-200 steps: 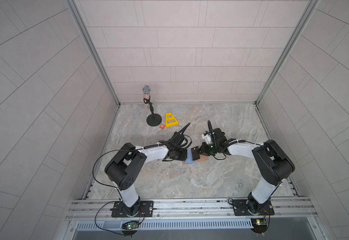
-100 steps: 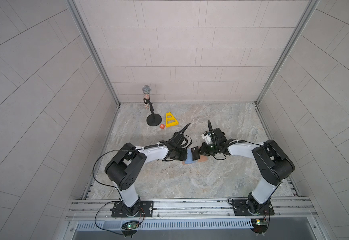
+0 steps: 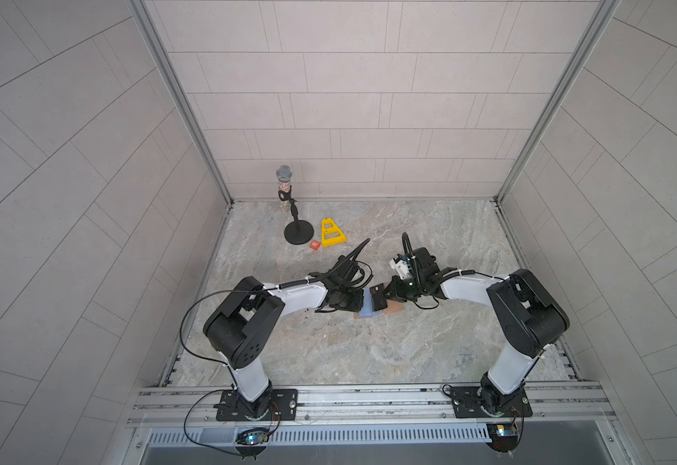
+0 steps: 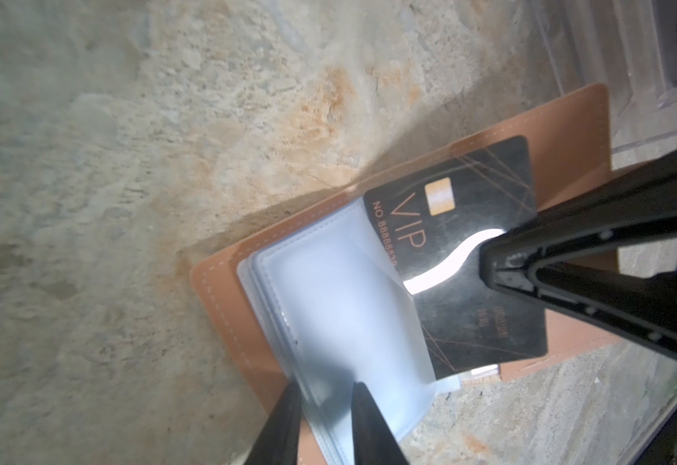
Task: Insert credit cards into a card holder
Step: Insert the credit card into the card slot.
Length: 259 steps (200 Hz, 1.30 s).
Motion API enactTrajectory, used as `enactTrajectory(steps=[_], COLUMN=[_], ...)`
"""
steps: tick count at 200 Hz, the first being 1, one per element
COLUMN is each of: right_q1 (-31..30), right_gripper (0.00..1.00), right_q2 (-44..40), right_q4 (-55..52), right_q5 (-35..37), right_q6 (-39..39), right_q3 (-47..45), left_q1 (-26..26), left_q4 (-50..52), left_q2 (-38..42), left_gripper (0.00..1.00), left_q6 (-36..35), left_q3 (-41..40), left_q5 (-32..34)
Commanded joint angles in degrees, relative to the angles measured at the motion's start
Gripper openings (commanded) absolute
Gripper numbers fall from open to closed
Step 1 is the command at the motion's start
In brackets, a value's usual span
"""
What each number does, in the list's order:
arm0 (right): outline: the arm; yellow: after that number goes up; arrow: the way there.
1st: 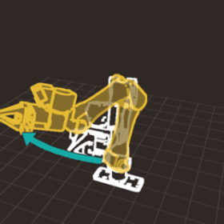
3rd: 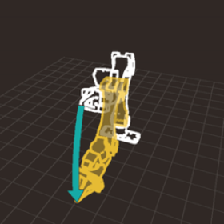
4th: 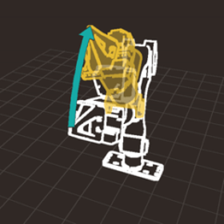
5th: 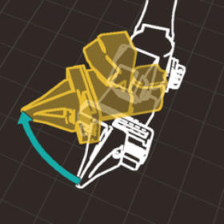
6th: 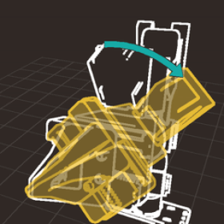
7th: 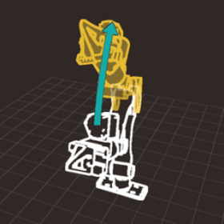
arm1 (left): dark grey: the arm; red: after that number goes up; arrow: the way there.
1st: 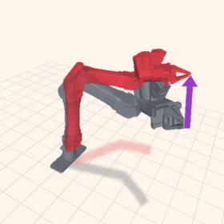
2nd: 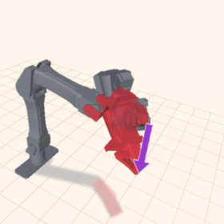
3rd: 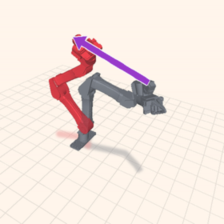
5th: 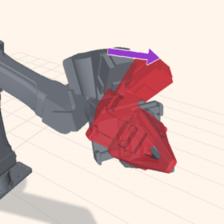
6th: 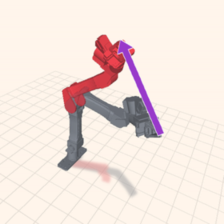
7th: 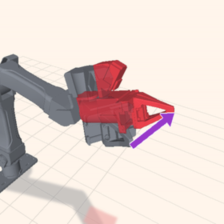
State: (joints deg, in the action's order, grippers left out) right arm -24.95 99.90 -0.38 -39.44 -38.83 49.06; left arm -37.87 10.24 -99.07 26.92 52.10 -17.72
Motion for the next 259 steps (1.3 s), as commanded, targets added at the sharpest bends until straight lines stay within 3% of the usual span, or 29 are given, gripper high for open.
enactTrajectory(steps=[1, 90, 128, 172, 206, 259], right_q1=[-0.89, -2.27, -2.51, -3.35, -4.09, -4.99], right_gripper=[0.00, 0.00, 0.10, 0.28, 0.32, 0.44], right_q2=[3.02, 4.61, 4.23, 3.57, 3.00, -2.16], right_q4=[-2.46, -5.22, -6.38, -7.88, -8.59, -15.25], right_q5=[0.59, 3.59, 4.64, 5.84, 6.49, 13.91], right_q6=[-0.76, 0.77, 1.26, 2.00, 2.08, 4.50], right_q3=[-1.59, -0.44, -0.04, 0.74, 1.39, 2.88], left_q1=[0.07, 0.12, 0.07, 0.07, 0.07, 0.10], left_q4=[4.79, 4.88, 4.97, 5.05, 5.18, 5.40], left_q2=[-1.69, -1.76, -1.62, -1.02, -0.48, 0.00], left_gripper=[0.30, 0.32, 0.34, 0.37, 0.37, 0.38], left_q6=[-1.09, -1.31, -1.33, -1.37, -1.38, -1.52], left_q3=[-0.42, -0.04, 0.03, 0.11, 0.04, -0.42], left_q5=[2.15, 1.96, 2.06, 2.11, 2.32, 3.71])
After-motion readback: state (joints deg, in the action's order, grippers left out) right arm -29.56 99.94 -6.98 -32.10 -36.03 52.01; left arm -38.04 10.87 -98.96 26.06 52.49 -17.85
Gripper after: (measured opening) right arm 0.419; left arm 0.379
